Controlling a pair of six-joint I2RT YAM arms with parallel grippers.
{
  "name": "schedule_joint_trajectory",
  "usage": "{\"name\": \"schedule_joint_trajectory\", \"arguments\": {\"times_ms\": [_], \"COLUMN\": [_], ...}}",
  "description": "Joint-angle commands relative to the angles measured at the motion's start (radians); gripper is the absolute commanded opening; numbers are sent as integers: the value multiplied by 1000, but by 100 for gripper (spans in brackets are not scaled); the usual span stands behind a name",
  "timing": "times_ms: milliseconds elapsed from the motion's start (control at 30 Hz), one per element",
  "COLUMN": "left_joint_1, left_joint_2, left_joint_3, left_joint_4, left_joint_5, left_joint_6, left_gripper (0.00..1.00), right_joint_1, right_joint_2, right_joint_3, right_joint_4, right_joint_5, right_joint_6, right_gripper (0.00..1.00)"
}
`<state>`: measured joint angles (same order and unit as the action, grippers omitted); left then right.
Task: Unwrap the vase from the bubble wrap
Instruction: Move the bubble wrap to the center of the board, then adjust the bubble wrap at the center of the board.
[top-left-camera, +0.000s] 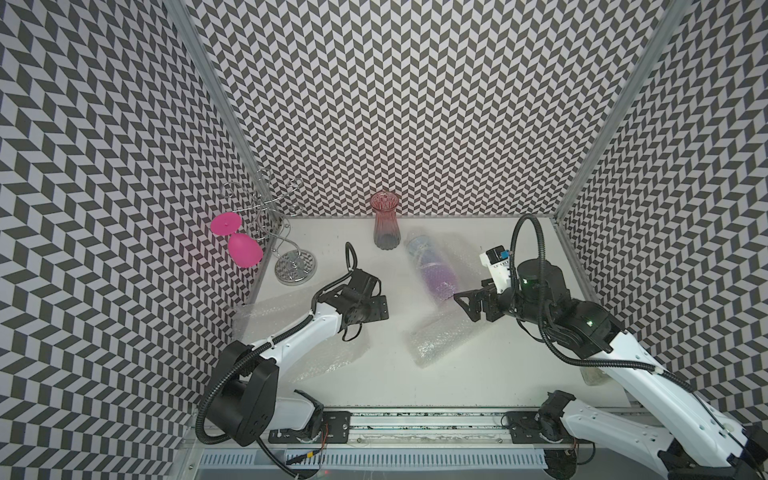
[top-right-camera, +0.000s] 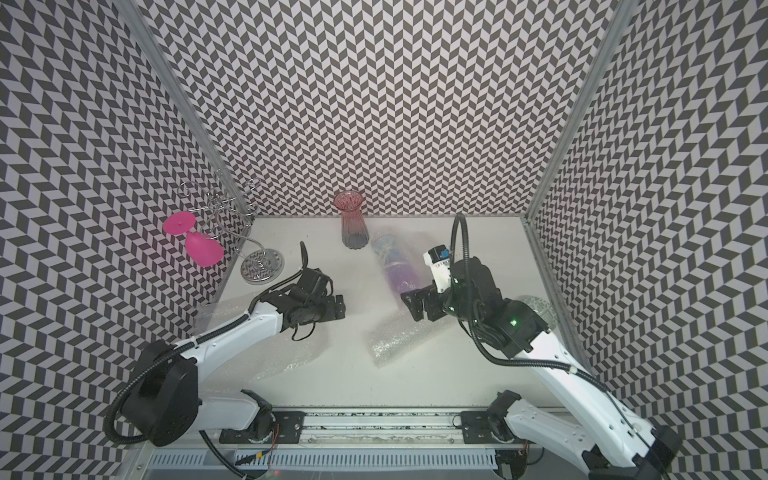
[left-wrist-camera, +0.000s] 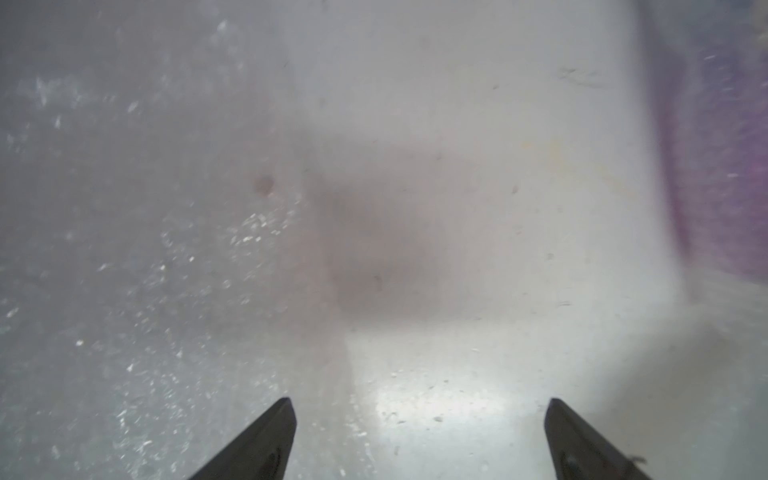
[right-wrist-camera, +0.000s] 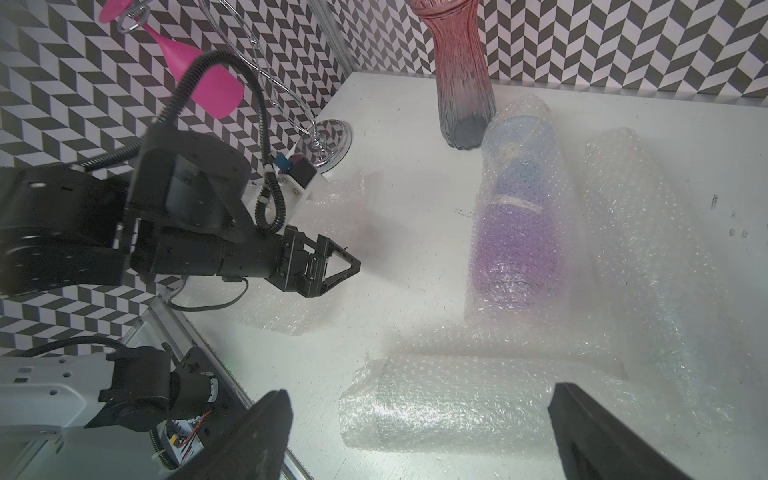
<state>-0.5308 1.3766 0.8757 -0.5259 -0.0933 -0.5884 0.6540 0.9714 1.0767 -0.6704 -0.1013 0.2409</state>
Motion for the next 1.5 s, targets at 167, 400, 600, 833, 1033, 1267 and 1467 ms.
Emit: {"name": "schedule_joint_trajectory", "arguments": {"times_ms": [167,400,600,833,1033,1267,1467], "left_joint_1": [-35,-38,-47,-64,-87,-124,-157], "left_joint_2": [226,569,752,854,925,1018,1096], "left_joint_3": [210,544,738,858,949,1084,1215], "left_joint_4": [38,59,49,69,61,32,30], "left_joint_5": [-61,-80,-80,-4,61,97,122], "left_joint_6": [31,35,20,41,1,-12,-16], "left_gripper": [93,92,92,91,91,91,91], "right_joint_1": [-53,-58,-69,-95,-127,-161,-175], "right_joint_2": [45,22,6,24,42,29,24], "right_joint_3": [41,52,62,81,83,71,66], "right_joint_4": [22,-39,-87,-95,-98,-100,-101], "right_joint_5": [16,29,40,38,17,12,2], "right_joint_6": [-5,3,-11,-48,-82,-115,-123], "right_gripper": [99,99,99,99,99,99,99]}}
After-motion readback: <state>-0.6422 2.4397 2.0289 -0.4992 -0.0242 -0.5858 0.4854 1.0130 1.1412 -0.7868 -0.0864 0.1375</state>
